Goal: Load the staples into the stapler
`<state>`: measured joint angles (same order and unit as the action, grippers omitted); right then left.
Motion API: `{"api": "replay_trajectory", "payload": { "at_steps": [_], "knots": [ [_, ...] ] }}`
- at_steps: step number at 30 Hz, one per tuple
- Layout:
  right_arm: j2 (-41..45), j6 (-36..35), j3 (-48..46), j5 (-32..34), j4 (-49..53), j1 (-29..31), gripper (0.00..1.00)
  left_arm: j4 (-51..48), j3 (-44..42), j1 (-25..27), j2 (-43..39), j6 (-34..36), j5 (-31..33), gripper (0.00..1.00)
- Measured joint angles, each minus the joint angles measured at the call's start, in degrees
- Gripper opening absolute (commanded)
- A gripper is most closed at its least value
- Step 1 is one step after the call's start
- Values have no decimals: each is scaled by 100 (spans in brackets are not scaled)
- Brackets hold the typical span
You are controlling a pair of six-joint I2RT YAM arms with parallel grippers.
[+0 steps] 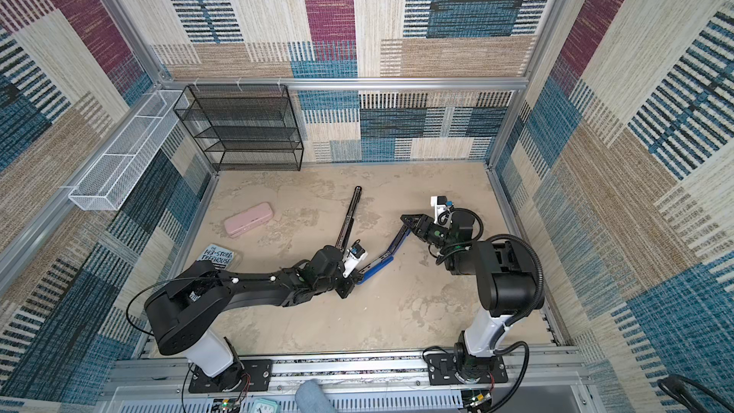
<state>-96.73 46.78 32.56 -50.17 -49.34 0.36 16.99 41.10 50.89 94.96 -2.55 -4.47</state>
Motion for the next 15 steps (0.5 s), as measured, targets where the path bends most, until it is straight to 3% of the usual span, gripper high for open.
{"api": "replay_trajectory", "payload": {
  "at_steps": [15],
  "knots": [
    [863,-1121,225,852,1644,680,49,-492,337,0,-136,-2,-2,5]
  ]
}}
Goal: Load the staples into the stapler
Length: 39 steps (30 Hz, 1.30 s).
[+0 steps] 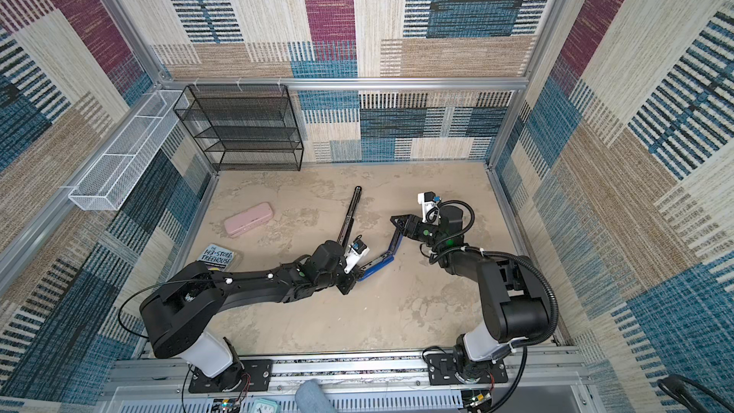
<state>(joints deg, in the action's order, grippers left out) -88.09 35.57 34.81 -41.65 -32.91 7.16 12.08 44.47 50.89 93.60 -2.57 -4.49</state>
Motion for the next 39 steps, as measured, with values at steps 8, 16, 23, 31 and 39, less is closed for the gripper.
{"api": "replay_trajectory", "payload": {
  "at_steps": [8,16,23,31,39],
  "knots": [
    [321,-389,85,439,555,269,49,-81,55,0,-15,-2,-2,5],
    [466,-680,157,870,894,544,49,-181,138,0,-42,-7,2,4],
    [605,-881,173,1226,1108,787,48,-295,192,-4,-63,-7,2,4],
    [713,-1056,195,1580,1307,1034,48,-343,251,-7,-109,-26,4,4],
    [767,-1167,199,1871,1381,1241,48,-350,306,-13,-146,-28,7,4]
  ]
}}
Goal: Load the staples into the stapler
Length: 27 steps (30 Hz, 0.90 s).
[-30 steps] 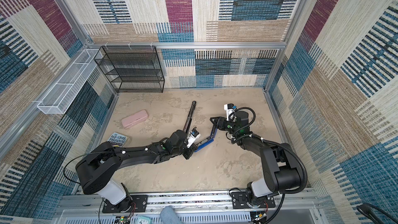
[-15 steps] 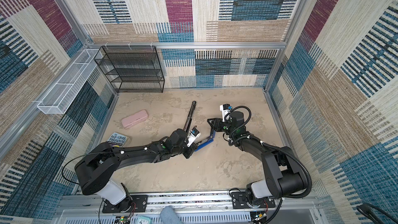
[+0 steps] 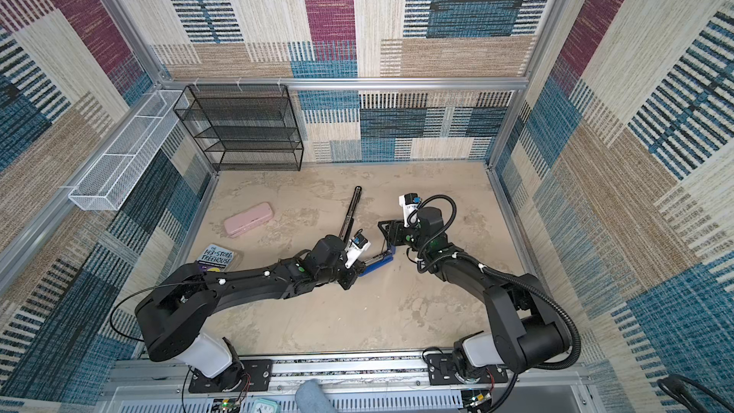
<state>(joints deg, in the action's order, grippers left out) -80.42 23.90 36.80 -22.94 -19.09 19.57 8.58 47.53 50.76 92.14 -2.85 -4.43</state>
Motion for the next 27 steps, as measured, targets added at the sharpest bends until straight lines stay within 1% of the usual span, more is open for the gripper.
{"api": "replay_trajectory", "payload": {
  "at_steps": [27],
  "knots": [
    [50,-509,125,839,387,780,49,0,37,0,-66,-15,111,4]
  ]
}}
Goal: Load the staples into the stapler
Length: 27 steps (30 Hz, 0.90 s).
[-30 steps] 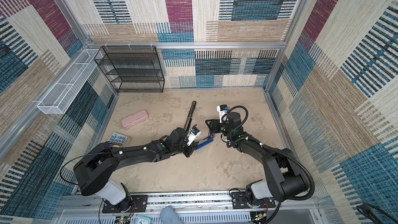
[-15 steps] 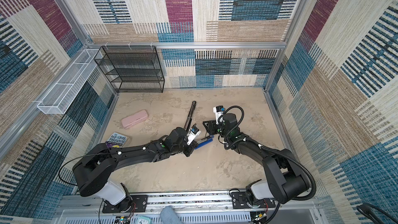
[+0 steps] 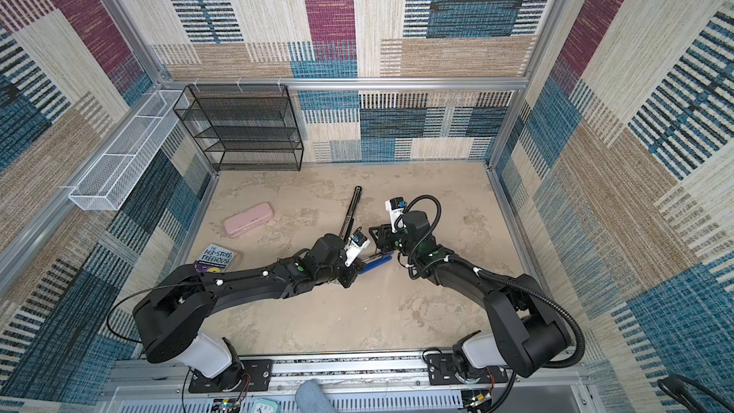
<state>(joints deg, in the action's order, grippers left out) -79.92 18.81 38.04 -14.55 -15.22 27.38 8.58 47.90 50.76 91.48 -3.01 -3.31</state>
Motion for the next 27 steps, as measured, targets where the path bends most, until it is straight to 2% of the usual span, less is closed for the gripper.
{"api": "replay_trajectory", "payload": {
  "at_steps": [9,18,27],
  "knots": [
    [4,-131,20,450,111,330,51,-63,50,0,0,-2,13,4],
    [0,-122,11,623,160,503,57,-225,138,0,0,-24,17,4],
    [0,304,4,664,162,566,61,-278,192,-4,0,-116,15,4]
  ]
}}
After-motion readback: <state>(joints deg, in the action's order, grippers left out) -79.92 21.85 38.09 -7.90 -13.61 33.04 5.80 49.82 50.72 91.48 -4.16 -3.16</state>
